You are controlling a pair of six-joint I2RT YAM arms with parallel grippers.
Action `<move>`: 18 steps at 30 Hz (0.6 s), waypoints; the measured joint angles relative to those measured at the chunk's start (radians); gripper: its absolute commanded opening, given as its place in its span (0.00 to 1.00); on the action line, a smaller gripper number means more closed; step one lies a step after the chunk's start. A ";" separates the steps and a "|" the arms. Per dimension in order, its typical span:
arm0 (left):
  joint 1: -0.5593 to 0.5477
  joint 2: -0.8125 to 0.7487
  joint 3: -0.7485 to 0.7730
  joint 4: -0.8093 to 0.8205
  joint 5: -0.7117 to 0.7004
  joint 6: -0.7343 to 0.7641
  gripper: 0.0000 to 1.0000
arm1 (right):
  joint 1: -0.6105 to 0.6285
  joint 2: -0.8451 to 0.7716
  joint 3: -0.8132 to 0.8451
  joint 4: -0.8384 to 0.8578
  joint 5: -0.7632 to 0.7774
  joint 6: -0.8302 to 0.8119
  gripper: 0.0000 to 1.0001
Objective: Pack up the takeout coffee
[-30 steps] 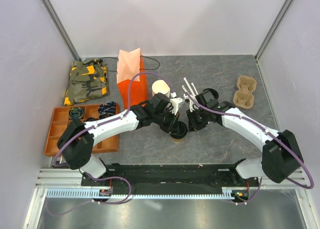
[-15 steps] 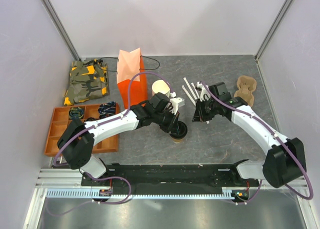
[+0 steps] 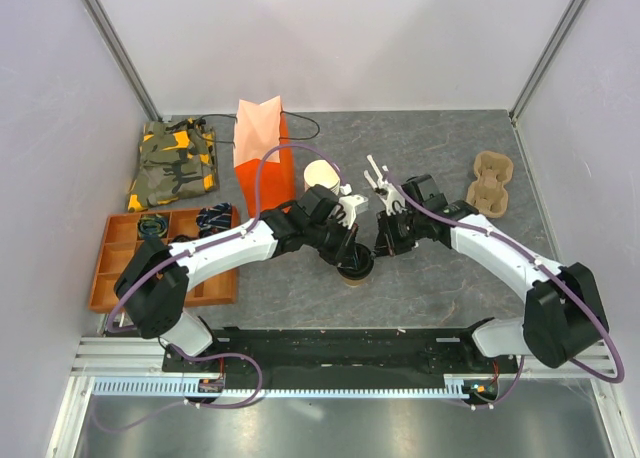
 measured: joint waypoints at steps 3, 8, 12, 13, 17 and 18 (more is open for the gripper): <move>0.008 0.001 -0.002 -0.001 0.011 -0.005 0.12 | 0.014 0.008 -0.013 0.027 0.000 0.000 0.11; 0.014 0.003 -0.003 0.000 0.018 -0.011 0.11 | 0.015 0.022 0.003 0.024 0.003 -0.005 0.11; 0.016 0.006 -0.003 0.007 0.019 -0.011 0.11 | 0.012 0.013 0.017 -0.002 0.016 -0.008 0.17; 0.017 0.006 -0.003 0.007 0.019 -0.012 0.11 | 0.010 0.004 0.019 -0.007 0.018 -0.008 0.19; 0.018 0.003 -0.003 0.011 0.019 -0.014 0.19 | 0.003 -0.047 0.036 -0.029 0.018 -0.010 0.30; 0.018 0.000 -0.003 0.012 0.017 -0.014 0.21 | 0.003 -0.059 0.042 -0.029 0.018 -0.011 0.33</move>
